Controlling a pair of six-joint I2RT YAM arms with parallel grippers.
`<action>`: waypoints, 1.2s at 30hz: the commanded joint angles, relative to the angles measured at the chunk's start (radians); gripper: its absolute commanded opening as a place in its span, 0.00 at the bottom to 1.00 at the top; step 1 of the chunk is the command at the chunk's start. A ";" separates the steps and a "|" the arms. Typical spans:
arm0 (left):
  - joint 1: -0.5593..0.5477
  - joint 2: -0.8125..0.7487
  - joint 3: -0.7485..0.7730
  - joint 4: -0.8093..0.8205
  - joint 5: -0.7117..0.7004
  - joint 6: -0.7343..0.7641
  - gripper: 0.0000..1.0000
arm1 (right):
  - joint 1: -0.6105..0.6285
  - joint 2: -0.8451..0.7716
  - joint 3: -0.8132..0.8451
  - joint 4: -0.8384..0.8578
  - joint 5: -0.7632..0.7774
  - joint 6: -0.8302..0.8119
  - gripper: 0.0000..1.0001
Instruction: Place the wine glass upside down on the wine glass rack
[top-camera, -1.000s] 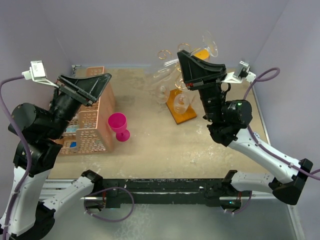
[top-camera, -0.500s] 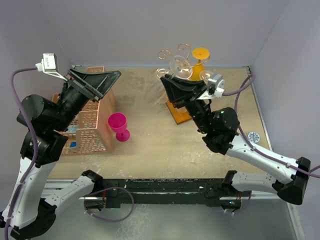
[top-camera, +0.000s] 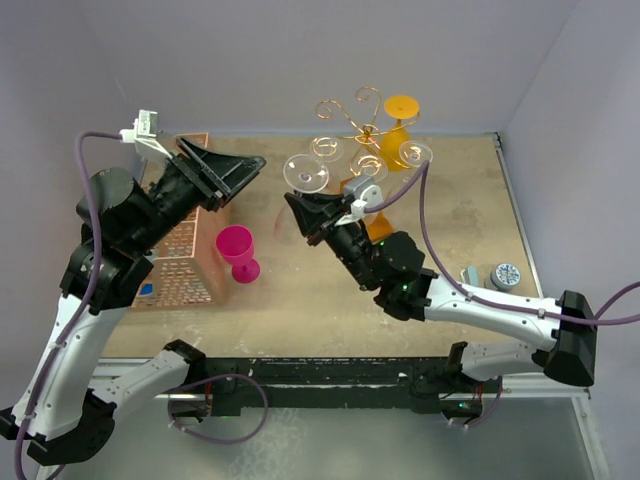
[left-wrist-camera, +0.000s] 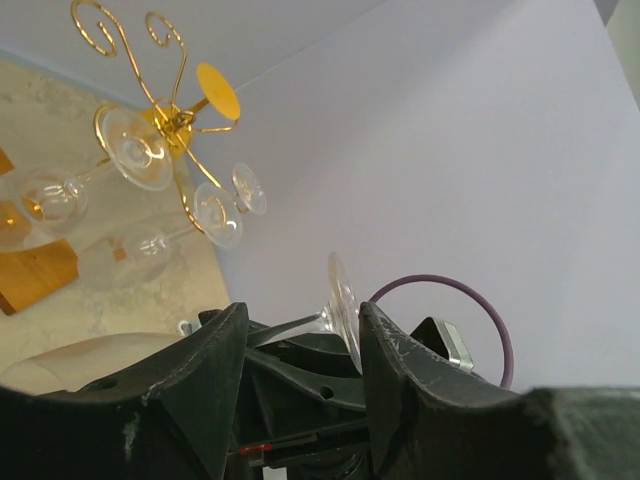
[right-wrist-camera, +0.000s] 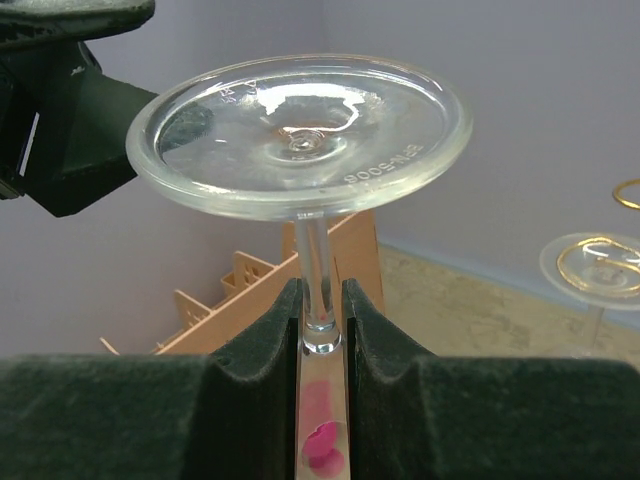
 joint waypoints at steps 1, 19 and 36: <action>0.004 -0.013 -0.047 -0.010 0.078 -0.029 0.46 | 0.029 0.000 -0.002 0.045 0.069 -0.045 0.00; 0.003 -0.018 -0.132 -0.042 0.098 -0.050 0.30 | 0.054 0.085 0.013 0.026 0.050 -0.088 0.00; 0.004 -0.054 -0.180 0.018 0.060 -0.138 0.00 | 0.058 0.028 -0.015 0.045 -0.049 -0.060 0.19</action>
